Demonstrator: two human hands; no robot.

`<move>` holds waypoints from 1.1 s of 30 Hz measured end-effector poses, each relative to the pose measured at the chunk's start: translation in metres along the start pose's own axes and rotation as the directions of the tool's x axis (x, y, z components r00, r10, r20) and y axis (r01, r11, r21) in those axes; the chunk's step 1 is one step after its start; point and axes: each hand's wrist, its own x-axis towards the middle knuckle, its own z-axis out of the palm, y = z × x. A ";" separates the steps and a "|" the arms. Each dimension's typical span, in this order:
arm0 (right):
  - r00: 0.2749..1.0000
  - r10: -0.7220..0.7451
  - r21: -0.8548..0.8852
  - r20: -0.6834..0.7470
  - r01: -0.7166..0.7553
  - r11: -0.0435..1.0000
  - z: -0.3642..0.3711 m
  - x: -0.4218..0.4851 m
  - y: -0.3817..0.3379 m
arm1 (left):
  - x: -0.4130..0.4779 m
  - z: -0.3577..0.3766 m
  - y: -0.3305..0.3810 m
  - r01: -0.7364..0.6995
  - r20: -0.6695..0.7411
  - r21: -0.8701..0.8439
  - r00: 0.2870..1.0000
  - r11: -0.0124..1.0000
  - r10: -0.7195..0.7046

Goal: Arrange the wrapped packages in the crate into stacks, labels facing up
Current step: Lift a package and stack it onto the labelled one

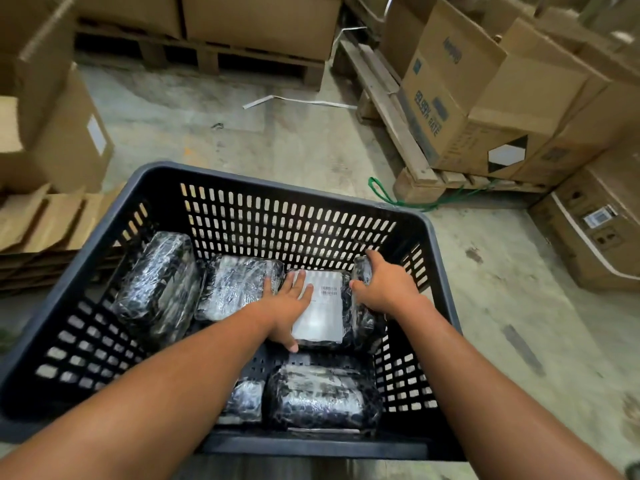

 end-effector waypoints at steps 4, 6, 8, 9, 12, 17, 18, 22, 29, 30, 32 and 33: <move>0.999 -0.022 0.189 0.047 0.013 0.982 -0.001 0.000 0.002 | -0.003 -0.010 -0.006 -0.066 -0.019 -0.117 0.998 0.991 0.064; 0.999 -0.023 0.229 0.039 0.014 0.973 -0.011 0.002 0.007 | -0.009 -0.021 -0.006 -0.132 -0.097 -0.279 0.989 0.951 0.109; 0.999 -0.025 0.248 0.026 0.018 0.969 -0.024 0.002 0.010 | -0.017 -0.037 -0.001 -0.199 -0.183 -0.387 0.974 0.900 0.137; 1.000 -0.022 0.259 0.010 0.019 0.966 -0.031 0.001 0.011 | -0.023 -0.044 0.004 -0.233 -0.219 -0.413 0.964 0.880 0.152; 1.000 0.020 0.344 -0.002 -0.018 0.939 -0.053 0.000 0.011 | -0.044 -0.058 0.023 -0.338 -0.303 -0.487 0.930 0.806 0.207; 0.989 -0.010 0.743 0.145 -0.102 0.661 -0.074 -0.006 0.006 | -0.063 -0.059 0.052 -0.475 -0.501 -0.470 0.837 0.744 0.218; 0.986 -0.040 0.770 0.164 -0.103 0.629 -0.076 -0.006 0.004 | -0.063 -0.060 0.054 -0.483 -0.530 -0.457 0.822 0.747 0.208; 0.972 -0.104 0.847 0.210 -0.128 0.516 -0.081 -0.006 -0.005 | -0.071 -0.069 0.049 -0.501 -0.617 -0.497 0.778 0.708 0.117; 0.948 -0.277 0.743 0.158 0.071 0.666 -0.068 -0.013 0.011 | -0.089 -0.089 0.003 -0.477 -0.494 -0.866 0.862 0.152 -0.110; 0.935 -0.322 0.765 0.150 0.097 0.637 -0.060 -0.014 0.011 | -0.091 -0.091 -0.002 -0.452 -0.455 -0.890 0.884 0.056 -0.104; 0.906 -0.398 0.810 0.147 0.121 0.574 -0.044 -0.015 0.005 | -0.096 -0.093 -0.008 -0.397 -0.392 -0.912 0.918 -0.104 -0.065; 0.893 -0.426 0.800 0.144 0.149 0.581 -0.038 -0.015 0.002 | -0.098 -0.093 -0.010 -0.369 -0.368 -0.916 0.929 -0.159 -0.041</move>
